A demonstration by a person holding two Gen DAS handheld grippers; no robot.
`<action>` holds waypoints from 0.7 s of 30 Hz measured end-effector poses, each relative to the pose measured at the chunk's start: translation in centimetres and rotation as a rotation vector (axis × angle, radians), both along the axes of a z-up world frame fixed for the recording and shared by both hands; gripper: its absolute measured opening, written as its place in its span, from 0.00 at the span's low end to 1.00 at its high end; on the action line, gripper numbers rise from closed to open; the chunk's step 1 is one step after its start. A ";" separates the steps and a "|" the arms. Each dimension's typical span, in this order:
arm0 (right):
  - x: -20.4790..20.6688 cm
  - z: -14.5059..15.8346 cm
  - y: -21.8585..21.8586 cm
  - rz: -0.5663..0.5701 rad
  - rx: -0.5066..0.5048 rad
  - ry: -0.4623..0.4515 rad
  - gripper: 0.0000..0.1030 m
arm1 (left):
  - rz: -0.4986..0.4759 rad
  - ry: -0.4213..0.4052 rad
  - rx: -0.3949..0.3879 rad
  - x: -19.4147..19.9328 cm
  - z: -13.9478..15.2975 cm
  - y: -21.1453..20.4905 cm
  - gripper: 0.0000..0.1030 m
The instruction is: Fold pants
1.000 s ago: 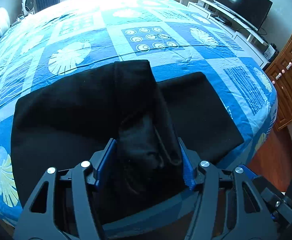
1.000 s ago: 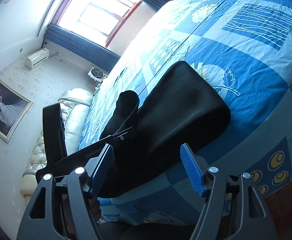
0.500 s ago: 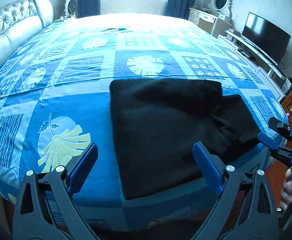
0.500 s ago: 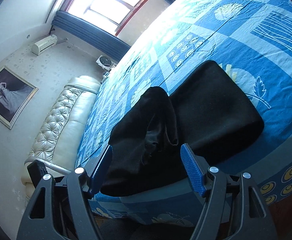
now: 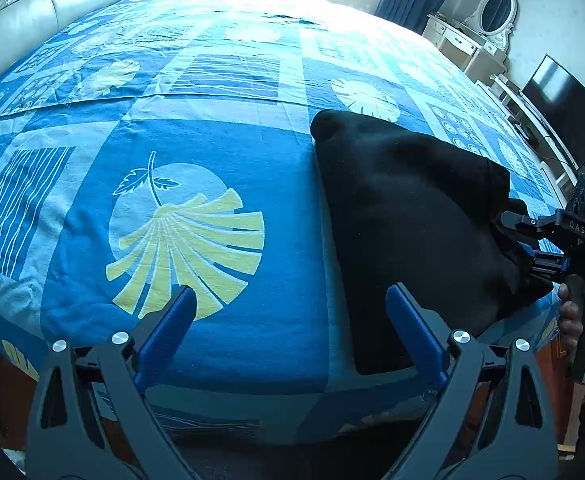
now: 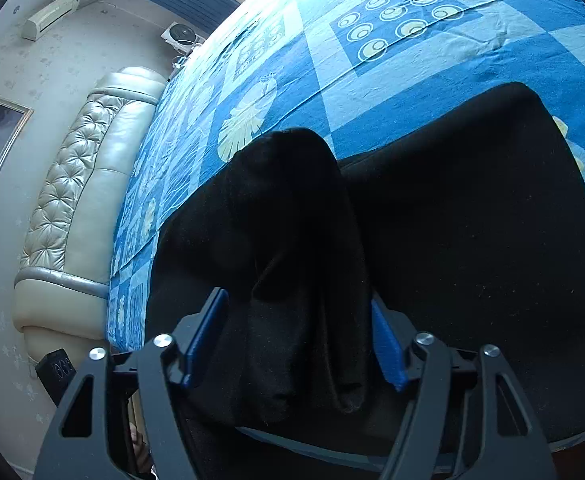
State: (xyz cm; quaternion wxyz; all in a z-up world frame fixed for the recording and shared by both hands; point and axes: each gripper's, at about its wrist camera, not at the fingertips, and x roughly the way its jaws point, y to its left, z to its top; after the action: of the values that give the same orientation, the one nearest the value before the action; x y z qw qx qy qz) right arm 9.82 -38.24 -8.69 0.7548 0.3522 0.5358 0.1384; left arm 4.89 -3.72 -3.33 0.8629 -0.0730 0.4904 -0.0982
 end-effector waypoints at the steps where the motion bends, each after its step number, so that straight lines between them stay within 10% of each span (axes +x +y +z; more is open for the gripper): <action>1: 0.0 -0.1 0.5 0.022 -0.010 0.007 0.30 | 0.000 0.000 -0.003 0.1 0.0 0.0 0.93; 14: -1.5 9.9 -1.1 0.049 -0.081 -0.235 0.11 | 0.007 0.026 -0.018 0.2 -0.5 0.5 0.93; 21: -2.3 10.2 -6.0 0.005 -0.192 -0.199 0.09 | -0.021 0.015 -0.027 -0.2 -0.1 -0.4 0.93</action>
State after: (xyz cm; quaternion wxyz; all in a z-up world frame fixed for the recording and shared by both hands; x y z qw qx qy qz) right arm 7.53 -44.29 1.54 0.8341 0.2615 0.4699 0.1225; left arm 4.64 -4.11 -3.41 0.8571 -0.0805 0.4960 -0.1132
